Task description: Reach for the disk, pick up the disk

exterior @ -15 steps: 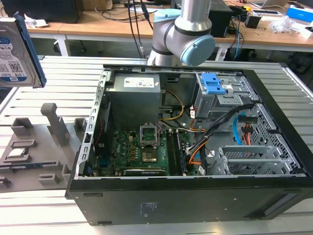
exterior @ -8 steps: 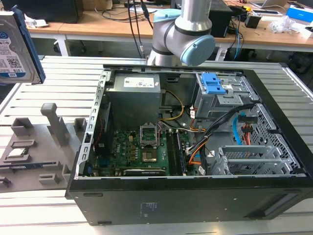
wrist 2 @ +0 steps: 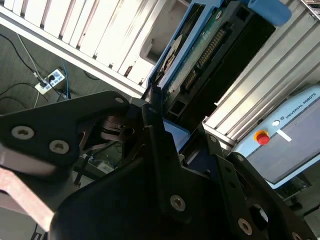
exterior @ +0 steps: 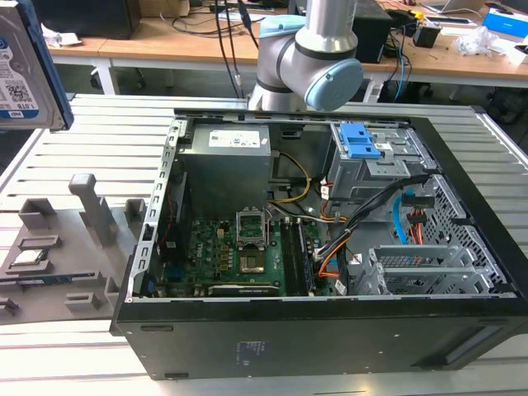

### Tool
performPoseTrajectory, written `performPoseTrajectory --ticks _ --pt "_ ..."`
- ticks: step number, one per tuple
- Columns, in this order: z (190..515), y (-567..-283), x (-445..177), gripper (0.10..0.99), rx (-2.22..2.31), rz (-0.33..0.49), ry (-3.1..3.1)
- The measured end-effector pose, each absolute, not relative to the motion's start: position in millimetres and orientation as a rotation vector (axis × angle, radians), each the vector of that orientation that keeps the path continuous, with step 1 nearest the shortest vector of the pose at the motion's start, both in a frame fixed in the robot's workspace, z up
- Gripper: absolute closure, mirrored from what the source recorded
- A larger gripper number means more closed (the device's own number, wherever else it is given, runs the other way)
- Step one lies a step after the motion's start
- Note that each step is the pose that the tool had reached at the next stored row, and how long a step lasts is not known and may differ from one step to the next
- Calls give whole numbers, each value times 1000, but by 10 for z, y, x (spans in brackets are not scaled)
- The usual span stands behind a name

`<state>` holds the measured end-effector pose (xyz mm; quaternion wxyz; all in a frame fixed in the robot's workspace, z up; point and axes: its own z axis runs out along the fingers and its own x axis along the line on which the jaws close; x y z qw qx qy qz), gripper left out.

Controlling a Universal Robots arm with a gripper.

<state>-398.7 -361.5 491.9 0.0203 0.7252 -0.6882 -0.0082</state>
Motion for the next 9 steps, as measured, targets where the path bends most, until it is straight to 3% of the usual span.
performPoseTrajectory --ticks 9 --pt "5231 -3612 -3968 718 2249 -25 -2135"
